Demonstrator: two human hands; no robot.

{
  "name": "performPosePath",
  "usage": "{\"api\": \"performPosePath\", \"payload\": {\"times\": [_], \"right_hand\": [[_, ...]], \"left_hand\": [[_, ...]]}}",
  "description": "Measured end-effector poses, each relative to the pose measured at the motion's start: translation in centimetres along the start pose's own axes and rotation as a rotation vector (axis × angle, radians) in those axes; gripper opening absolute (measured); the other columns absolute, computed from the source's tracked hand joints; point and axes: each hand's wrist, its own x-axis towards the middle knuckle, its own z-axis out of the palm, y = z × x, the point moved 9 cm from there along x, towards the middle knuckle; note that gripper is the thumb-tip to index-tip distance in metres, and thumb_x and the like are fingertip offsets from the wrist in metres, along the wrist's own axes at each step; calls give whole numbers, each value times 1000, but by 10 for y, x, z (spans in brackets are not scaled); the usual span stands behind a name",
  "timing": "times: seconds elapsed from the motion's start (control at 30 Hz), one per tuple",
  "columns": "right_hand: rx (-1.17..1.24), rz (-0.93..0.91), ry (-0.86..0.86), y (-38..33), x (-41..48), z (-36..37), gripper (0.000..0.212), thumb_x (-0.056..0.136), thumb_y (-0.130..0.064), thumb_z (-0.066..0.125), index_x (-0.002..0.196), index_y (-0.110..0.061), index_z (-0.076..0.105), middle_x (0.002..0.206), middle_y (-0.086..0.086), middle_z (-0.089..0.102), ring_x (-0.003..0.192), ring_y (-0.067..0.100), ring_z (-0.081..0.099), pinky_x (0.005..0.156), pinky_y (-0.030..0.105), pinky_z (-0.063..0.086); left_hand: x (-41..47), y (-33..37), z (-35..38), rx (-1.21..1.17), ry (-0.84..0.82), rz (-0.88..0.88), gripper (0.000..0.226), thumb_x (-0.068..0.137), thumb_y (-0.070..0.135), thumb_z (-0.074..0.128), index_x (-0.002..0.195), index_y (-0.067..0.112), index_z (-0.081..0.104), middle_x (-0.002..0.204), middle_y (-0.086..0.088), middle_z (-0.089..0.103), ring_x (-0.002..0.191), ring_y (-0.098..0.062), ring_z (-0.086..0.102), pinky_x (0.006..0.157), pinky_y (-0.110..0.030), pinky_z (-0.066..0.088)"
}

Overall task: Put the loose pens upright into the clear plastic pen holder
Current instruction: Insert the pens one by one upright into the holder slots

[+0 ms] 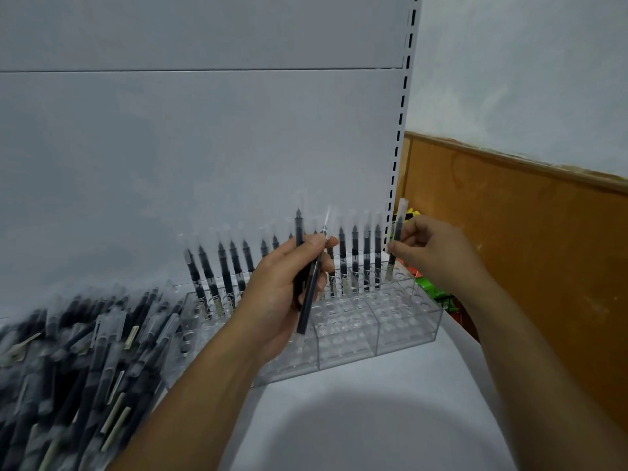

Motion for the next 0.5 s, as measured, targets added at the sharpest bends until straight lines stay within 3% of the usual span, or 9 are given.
{"api": "performPosePath", "payload": {"times": [0.1, 0.37, 0.5], "right_hand": [[-13, -2, -97, -1, -3, 7, 17, 86, -25, 74, 77, -26, 59, 73, -4, 67, 70, 14, 62, 59, 25, 47], [-7, 5, -50, 1, -2, 5, 17, 85, -28, 74, 77, -22, 61, 72, -4, 61, 64, 10, 53, 57, 24, 41], [-16, 39, -79, 1, -6, 4, 15, 84, -31, 75, 92, -22, 65, 82, -8, 64, 73, 8, 56, 60, 22, 41]], "left_hand": [[1, -1, -1, 9, 0, -1, 34, 80, 38, 64, 101, 12, 71, 72, 2, 62, 56, -7, 52, 48, -16, 42], [1, -1, 0, 6, -6, 7, 37, 78, 39, 66, 101, 12, 71, 72, 2, 63, 55, -7, 52, 48, -16, 43], [-1, 4, 3, 5, 29, 2, 37, 76, 39, 66, 101, 11, 71, 71, 2, 62, 55, -8, 52, 47, -17, 42]]}}
